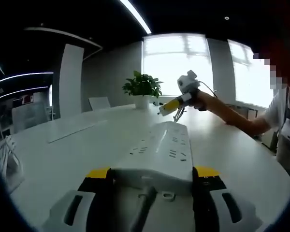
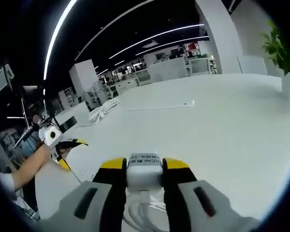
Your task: Straighten the power strip on the desk, plug the charger into it
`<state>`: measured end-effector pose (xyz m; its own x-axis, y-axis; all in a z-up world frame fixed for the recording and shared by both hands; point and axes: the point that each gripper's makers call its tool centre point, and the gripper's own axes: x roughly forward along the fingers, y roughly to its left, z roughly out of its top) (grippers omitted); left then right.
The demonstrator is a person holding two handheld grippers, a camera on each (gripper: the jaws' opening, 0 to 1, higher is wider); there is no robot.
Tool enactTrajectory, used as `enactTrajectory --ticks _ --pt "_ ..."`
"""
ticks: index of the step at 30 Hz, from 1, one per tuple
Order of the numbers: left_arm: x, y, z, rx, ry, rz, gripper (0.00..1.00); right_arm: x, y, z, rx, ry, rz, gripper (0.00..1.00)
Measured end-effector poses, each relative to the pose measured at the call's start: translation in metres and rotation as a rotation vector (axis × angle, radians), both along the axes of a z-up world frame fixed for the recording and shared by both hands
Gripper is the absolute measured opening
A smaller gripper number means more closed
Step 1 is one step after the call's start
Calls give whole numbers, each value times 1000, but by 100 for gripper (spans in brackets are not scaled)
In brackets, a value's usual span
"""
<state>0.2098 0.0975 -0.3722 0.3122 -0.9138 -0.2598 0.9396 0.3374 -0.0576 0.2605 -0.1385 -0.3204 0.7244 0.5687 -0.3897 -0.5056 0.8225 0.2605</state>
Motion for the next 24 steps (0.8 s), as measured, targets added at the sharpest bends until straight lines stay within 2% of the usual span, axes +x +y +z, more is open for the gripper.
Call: enactTrajectory --ticks 7,24 --pt "4 -10 0 -1 -1 -8 67 3 -1 2 6 5 -1 28" --pt "11 -23 0 -1 1 -20 67 -5 0 9 36 18 -6 28"
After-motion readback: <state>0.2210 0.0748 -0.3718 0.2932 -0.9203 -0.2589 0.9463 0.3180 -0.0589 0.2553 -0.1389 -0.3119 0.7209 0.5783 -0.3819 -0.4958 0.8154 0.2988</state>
